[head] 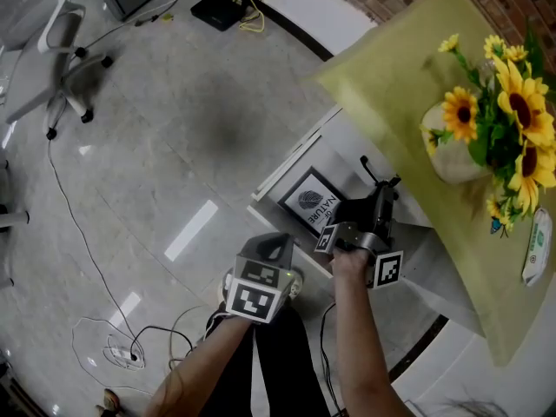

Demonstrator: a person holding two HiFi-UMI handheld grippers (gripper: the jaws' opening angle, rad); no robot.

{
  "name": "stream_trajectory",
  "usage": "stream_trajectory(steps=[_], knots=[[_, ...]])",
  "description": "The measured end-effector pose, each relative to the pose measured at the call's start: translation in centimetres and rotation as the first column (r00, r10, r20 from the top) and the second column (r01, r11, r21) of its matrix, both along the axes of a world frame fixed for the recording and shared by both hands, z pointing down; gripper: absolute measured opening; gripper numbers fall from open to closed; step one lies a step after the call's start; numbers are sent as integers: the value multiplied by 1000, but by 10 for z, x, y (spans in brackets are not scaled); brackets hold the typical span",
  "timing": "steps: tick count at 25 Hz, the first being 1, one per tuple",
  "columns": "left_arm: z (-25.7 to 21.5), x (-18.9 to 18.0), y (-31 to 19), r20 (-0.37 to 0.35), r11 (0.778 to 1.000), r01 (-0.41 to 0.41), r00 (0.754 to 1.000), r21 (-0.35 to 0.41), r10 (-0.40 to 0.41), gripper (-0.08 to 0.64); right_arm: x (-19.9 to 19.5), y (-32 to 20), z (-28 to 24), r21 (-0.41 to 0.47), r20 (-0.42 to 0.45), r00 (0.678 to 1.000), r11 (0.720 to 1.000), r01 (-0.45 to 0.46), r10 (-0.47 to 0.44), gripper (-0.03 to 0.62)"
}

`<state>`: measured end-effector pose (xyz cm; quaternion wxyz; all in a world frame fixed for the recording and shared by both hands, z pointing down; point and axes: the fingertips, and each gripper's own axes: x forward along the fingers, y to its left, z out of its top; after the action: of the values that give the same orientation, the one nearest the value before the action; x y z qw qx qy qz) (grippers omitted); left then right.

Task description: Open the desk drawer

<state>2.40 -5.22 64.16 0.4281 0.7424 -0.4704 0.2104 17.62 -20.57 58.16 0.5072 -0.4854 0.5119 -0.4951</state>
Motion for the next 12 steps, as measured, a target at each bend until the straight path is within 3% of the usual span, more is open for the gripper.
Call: stream_trajectory(steps=[12], knots=[[-10,-14,26,3,999,-32,999,-2,32,9,-17,44,0,-23,2,1000,1000,8,-8,29]])
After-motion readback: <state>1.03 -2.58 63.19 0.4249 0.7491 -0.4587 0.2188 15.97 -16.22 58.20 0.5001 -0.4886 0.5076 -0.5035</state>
